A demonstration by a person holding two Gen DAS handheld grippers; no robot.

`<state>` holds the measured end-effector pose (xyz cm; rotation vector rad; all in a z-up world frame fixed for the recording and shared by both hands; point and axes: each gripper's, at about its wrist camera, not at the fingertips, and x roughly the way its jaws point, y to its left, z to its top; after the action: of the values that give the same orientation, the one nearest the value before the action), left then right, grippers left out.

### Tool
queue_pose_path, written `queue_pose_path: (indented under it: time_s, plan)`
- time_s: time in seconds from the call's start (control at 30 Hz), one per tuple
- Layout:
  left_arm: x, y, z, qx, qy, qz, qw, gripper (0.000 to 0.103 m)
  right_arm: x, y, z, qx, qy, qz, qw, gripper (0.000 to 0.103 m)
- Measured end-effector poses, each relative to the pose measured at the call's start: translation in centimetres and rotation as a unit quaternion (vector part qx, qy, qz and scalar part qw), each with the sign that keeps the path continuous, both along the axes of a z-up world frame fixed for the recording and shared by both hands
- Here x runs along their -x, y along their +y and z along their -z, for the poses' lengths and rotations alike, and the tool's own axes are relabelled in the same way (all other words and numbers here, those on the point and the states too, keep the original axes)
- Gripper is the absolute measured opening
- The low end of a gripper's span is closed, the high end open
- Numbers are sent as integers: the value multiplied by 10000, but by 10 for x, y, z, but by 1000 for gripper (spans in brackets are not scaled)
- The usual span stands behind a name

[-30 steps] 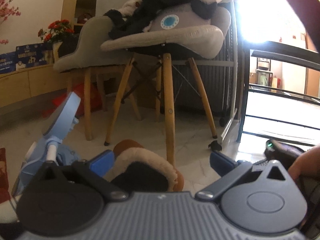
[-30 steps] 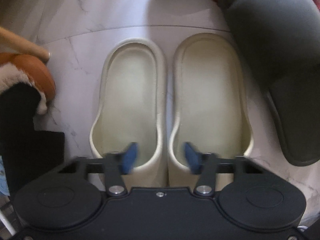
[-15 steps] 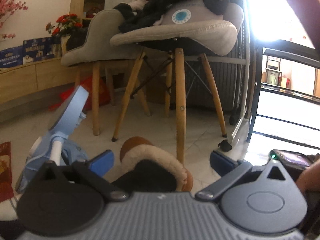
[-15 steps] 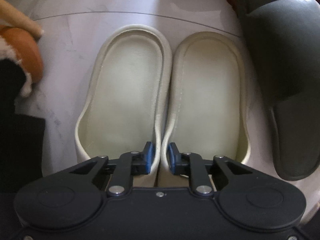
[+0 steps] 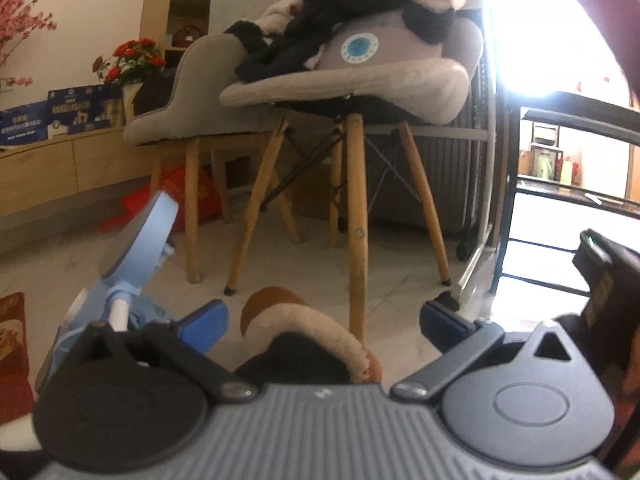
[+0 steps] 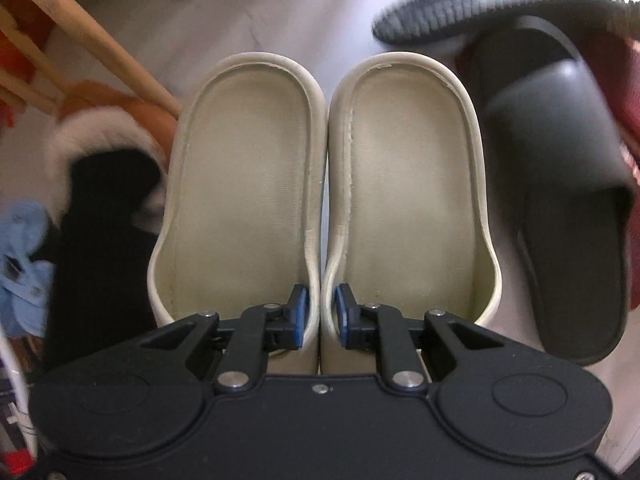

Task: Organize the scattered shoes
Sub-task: 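Lift the slide pair and carry it into the black shoe rack with the right tool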

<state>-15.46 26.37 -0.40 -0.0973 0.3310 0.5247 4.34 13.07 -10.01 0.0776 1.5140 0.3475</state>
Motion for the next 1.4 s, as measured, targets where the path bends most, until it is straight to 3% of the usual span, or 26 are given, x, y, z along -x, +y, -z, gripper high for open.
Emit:
queue_pose_path:
  time_s: [0.2,0.43,0.53,0.7,0.9,1.03,1.13,1.4]
  plan:
    - [-14,-9,-13,121,-52,170,9998,102,-40,-27,-63,-126,-673,204,9974,16]
    - [-49,-26,-24,364,-257,455,9980,102,-99,-73,-82,212,-1214,645,9903,16]
    - [-68,-40,-30,295,-530,663,9960,102,-132,-90,-90,324,-1408,849,9859,16]
    - [-110,-57,-36,157,-640,939,9934,102,-188,-103,-112,364,-1855,1059,9763,16]
    - [-156,-83,-42,107,-884,1142,9895,102,-251,-102,-152,543,-2483,915,9628,16]
    - [-178,-101,-42,-77,-1024,1307,9861,103,-290,-92,-163,846,-2893,767,9504,16]
    - [-189,-110,-36,-151,-1177,1415,9828,103,-305,-89,-167,743,-3075,794,9453,16]
    - [-203,-115,-18,87,-1132,1459,9828,103,-341,-84,-170,989,-3349,722,9343,16]
